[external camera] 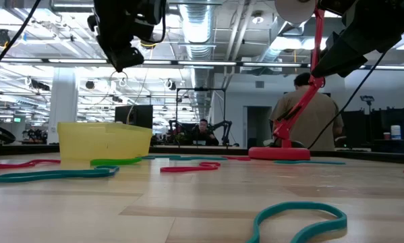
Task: Pick and place items into bin
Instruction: Put the yellow rubber band into the yellow bin
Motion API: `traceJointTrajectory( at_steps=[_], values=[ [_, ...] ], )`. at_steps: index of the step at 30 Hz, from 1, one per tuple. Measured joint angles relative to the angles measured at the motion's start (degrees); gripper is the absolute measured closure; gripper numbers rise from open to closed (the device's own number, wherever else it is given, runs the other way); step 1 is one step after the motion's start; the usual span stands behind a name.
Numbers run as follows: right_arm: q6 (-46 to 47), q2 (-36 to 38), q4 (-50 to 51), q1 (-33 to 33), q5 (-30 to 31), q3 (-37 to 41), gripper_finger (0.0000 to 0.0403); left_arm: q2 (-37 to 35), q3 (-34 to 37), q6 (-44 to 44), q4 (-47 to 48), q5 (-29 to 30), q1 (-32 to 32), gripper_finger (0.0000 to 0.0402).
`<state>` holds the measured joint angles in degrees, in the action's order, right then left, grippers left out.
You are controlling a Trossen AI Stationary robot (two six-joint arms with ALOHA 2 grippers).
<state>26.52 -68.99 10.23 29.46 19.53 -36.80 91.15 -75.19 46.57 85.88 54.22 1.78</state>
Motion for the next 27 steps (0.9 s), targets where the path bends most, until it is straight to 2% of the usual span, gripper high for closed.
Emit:
traceJointTrajectory(
  at_steps=[13,19,27],
  values=[
    [0.0,0.0,0.01,0.01,0.0,0.0,0.0295,0.02,12.2,-0.65,-8.71,0.06,1.48,0.0401],
    [0.0,0.0,0.01,0.01,0.0,0.0,0.0295,0.02,16.03,-0.49,-11.41,-1.92,2.23,0.04],
    [0.0,0.0,0.01,0.0,0.0,0.0,0.0295,0.02,16.45,-3.58,-16.93,-3.87,3.06,0.0359]
  ],
)
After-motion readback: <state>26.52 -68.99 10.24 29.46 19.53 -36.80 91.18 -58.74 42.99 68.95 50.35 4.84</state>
